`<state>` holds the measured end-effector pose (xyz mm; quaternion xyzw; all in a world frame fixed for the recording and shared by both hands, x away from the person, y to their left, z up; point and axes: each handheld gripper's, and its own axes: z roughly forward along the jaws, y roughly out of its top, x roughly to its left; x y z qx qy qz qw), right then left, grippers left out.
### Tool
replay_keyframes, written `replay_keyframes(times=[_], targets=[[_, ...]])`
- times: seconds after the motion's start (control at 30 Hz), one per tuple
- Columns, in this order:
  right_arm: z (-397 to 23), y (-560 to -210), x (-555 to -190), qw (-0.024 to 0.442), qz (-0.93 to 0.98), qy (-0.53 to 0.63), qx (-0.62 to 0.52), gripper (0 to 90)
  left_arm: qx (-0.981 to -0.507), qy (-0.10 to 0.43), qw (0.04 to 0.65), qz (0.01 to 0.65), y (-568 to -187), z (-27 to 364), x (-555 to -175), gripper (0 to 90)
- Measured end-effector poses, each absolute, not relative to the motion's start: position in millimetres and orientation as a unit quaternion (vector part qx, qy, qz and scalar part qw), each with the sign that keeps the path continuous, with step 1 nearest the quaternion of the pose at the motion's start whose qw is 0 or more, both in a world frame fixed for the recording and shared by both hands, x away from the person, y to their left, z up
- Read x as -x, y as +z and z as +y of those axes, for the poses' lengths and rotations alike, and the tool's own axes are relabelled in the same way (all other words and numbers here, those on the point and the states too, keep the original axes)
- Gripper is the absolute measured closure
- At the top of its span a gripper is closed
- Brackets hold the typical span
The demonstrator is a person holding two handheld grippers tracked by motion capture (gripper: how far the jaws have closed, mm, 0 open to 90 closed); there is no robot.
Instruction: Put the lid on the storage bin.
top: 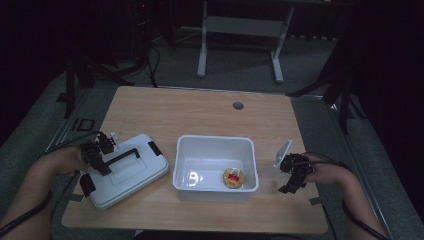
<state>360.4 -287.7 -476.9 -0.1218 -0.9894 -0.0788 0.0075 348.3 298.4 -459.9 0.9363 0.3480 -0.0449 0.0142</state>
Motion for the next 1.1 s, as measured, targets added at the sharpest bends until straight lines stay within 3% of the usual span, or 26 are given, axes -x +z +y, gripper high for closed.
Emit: replay_keyframes(times=[0.8,1.1], targets=[[-286.9,-472.8,-360.6,0.007,-0.989,-0.077,0.124,15.5,-0.943,0.002,0.051,0.329,-369.8,302.3,-328.7,83.4],[-284.9,-473.9,-360.7,0.008,-0.989,-0.077,0.123,15.5,-0.954,0.014,0.071,0.291,-345.6,279.1,-328.1,83.4]])
